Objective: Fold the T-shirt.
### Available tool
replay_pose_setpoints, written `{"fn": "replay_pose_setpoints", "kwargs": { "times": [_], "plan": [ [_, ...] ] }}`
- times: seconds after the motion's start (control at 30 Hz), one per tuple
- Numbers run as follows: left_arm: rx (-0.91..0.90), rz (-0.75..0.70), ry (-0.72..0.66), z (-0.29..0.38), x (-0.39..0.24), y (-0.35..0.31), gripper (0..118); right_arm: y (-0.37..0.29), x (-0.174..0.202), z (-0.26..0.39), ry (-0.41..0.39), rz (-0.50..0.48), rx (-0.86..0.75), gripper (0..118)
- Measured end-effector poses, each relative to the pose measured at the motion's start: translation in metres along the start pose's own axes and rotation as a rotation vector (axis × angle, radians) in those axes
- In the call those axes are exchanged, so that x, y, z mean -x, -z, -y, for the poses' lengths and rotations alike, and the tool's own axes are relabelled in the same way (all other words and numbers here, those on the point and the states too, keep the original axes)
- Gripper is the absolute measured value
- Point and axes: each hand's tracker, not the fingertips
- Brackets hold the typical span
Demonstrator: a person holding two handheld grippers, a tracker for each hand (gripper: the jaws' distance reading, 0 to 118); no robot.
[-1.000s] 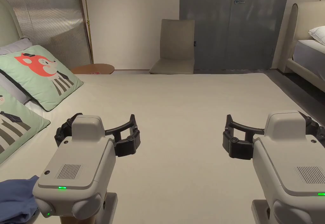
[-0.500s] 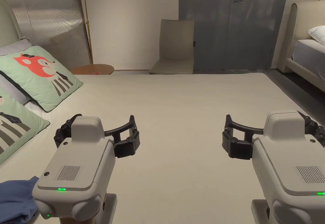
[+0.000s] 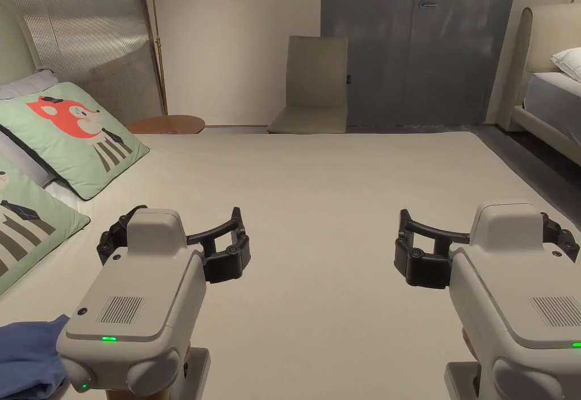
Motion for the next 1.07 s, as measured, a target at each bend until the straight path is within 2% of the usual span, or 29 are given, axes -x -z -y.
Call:
{"fn": "replay_pose_setpoints", "kwargs": {
  "times": [0.1, 0.17, 0.27, 0.4, 0.57, 0.83, 0.97, 1.07],
  "plan": [
    [0.000, 0.000, 0.002, 0.001, 0.001, 0.000, 110, 0.002, -0.002, -0.005, 0.046, -0.042, 0.051, 118],
    [0.004, 0.005, -0.001, 0.001, 0.002, 0.000, 110, 0.004, -0.001, -0.011, 0.054, -0.034, 0.093, 118],
    [0.001, 0.014, -0.018, -0.001, 0.003, -0.003, 110, 0.007, 0.002, -0.019, 0.093, 0.077, 0.179, 118],
    [-0.005, 0.014, -0.027, -0.005, 0.003, -0.004, 110, 0.006, 0.001, -0.032, 0.166, 0.169, 0.279, 118],
    [-0.012, 0.014, -0.032, -0.009, 0.003, -0.006, 110, 0.009, -0.010, -0.038, 0.300, 0.232, 0.343, 118],
    [-0.010, 0.011, -0.030, -0.010, 0.003, -0.007, 110, 0.008, -0.013, -0.040, 0.308, 0.224, 0.353, 118],
    [-0.009, 0.012, -0.029, -0.010, 0.004, -0.007, 110, 0.003, -0.007, -0.042, 0.252, 0.234, 0.321, 118],
    [-0.011, 0.011, -0.028, -0.011, 0.004, -0.008, 110, 0.005, -0.007, -0.041, 0.249, 0.225, 0.324, 118]
  ]
}}
